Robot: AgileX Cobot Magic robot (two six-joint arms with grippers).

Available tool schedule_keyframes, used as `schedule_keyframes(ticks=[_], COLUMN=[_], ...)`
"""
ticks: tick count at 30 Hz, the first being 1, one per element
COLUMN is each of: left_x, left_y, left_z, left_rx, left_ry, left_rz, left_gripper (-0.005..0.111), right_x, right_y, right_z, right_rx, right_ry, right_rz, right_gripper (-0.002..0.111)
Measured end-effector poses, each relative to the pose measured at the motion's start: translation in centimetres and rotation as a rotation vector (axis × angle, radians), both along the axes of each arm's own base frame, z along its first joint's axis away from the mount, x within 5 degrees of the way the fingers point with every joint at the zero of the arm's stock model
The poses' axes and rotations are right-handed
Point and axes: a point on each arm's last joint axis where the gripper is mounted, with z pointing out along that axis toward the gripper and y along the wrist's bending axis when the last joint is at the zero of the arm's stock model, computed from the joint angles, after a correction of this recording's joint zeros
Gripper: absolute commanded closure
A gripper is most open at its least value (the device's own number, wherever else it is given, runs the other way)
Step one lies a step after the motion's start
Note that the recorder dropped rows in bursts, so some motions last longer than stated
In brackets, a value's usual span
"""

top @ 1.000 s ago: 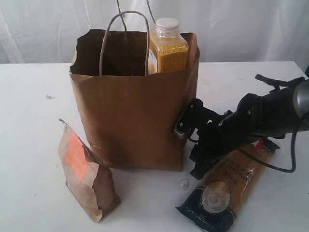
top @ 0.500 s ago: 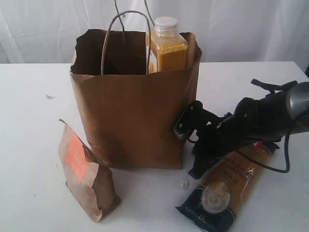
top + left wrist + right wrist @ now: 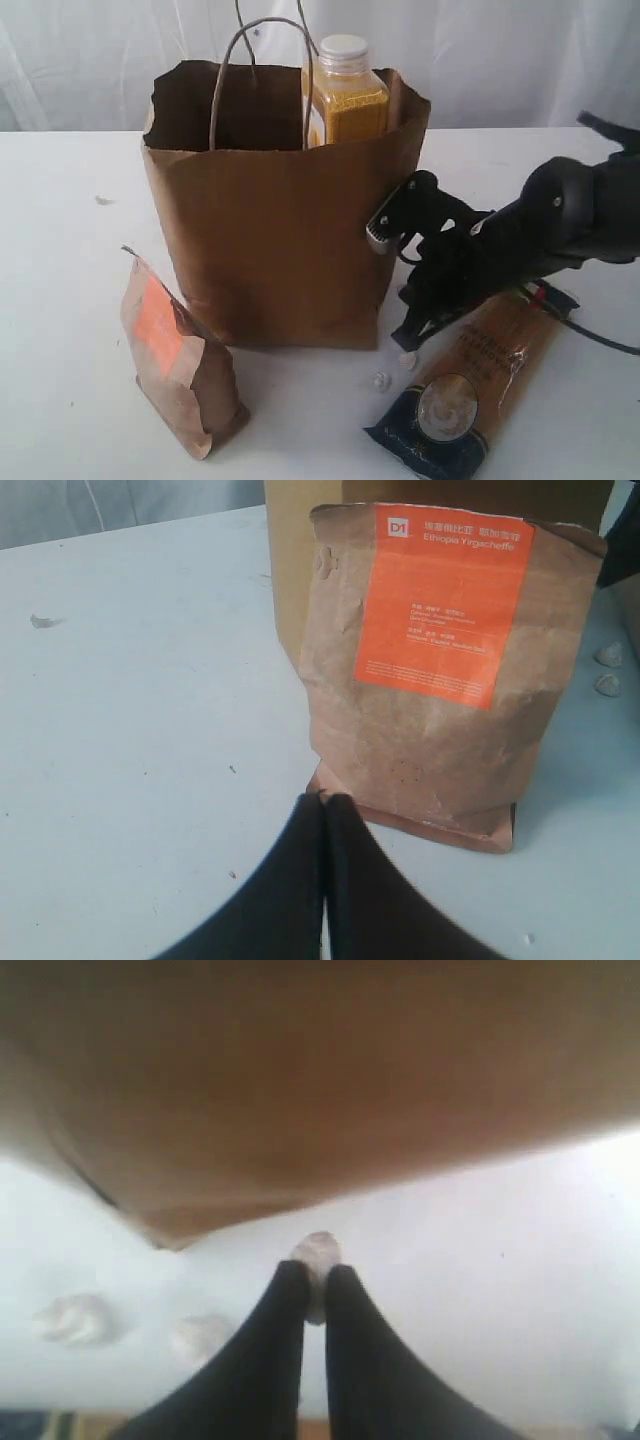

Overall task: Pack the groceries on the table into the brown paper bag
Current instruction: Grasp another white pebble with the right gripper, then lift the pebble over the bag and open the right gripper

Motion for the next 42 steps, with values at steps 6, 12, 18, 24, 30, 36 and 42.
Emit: schedule_keyframes(ticks=[6,12,18,24,30,36,42], left_x=[0.0,0.0,0.0,0.0,0.0,0.0,0.0], left_y=[0.0,0.0,0.0,0.0,0.0,0.0,0.0], left_z=[0.0,0.0,0.0,0.0,0.0,0.0,0.0], left_rx=[0.0,0.0,0.0,0.0,0.0,0.0,0.0], left_ry=[0.0,0.0,0.0,0.0,0.0,0.0,0.0], left_rz=[0.0,0.0,0.0,0.0,0.0,0.0,0.0], left_gripper=[0.107,0.107,0.107,0.107,0.107,0.107,0.107], right_x=[-2.5,-5.4,-8.5,-11.2,-12.1,-12.2,-10.3], right_y=[-0.8,-1.6,-2.7,-3.6,-2.9,-0.8,2.4], right_z=[2.5,5.2,9.7,13.7,18.3,23.0,25.2], right_rx=[0.044,0.084,0.175,0.271,0.365,0.468,0.533], right_ry=[0.029,0.075,-0.002,-0.091,-0.165,-0.276,-0.299], right_rz=[-0.01,0.005,-0.006,0.001,0.06,0.146,0.18], right_gripper=[0.108,0.108,0.108,0.108,0.108,0.108,0.108])
